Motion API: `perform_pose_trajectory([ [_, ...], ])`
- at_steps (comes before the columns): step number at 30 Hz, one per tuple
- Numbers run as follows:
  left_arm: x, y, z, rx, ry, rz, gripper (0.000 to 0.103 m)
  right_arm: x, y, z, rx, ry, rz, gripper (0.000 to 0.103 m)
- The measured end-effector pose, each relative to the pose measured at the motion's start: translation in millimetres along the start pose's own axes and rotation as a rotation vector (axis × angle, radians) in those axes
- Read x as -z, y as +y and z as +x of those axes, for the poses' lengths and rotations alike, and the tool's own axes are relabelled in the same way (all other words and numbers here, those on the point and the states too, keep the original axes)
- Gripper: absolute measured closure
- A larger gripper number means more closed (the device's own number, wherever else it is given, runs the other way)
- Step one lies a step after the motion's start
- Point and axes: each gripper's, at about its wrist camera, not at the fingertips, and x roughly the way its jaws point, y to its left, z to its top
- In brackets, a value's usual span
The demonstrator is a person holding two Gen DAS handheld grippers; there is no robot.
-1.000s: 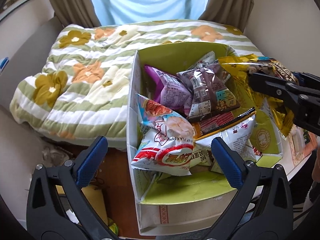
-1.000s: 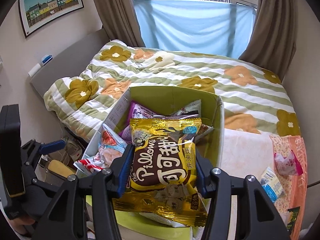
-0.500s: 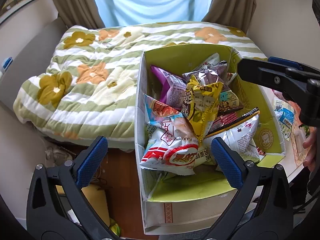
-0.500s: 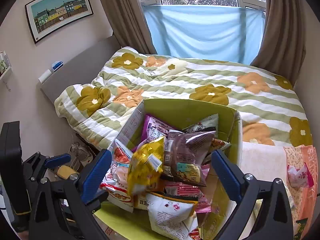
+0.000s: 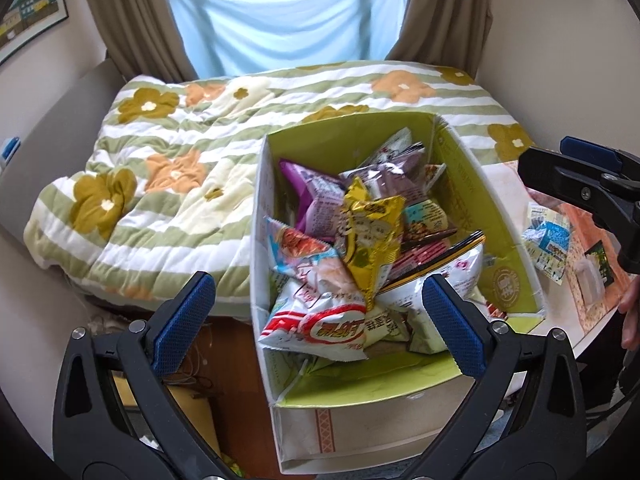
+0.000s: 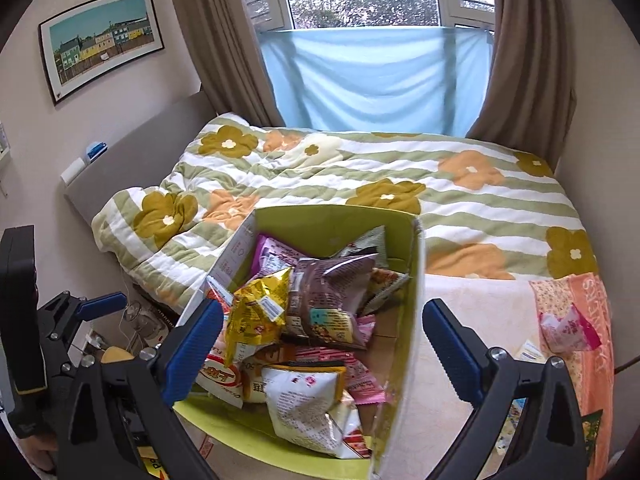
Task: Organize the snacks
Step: 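Grasp the blue-white bag with the left tool while the right tool grasps the white packet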
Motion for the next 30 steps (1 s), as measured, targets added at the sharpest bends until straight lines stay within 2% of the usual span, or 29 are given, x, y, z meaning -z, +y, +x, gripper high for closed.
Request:
perform_pose_trajectory([
  [7, -18.5, -35.9, 1.0, 0.086, -0.023, 0.071, 0.0, 8.3, -39.6, -42.4, 0.12, -0.03, 0.069, 0.004],
  [14, -35.6, -100.5, -5.1, 0.171, -0.058, 0.207, 0.0, 35.1, -101.7, -93.2, 0.29, -0.054, 0.155, 0.004],
  [19, -46.2, -154.0, -2.4, 0.221, -0.056, 0.27, 0.0, 61.2, -155.6, -116.6, 0.372, -0.026, 0.234, 0.004],
  [23, -51.5, -201.2, 8.4, 0.249, -0.02, 0.31, 0.0, 84.2, -188.6, -123.6, 0.43, 0.014, 0.282, 0.004],
  [27, -49.5, -248.2, 28.1, 0.261, 0.042, 0.355, 0.0, 110.2, -220.1, -127.4, 0.433, 0.032, 0.353, 0.004],
  [30, -46.0, -274.7, 45.4, 0.255, 0.09, 0.375, 0.0, 126.8, -243.5, -120.0, 0.45, 0.076, 0.387, 0.004],
])
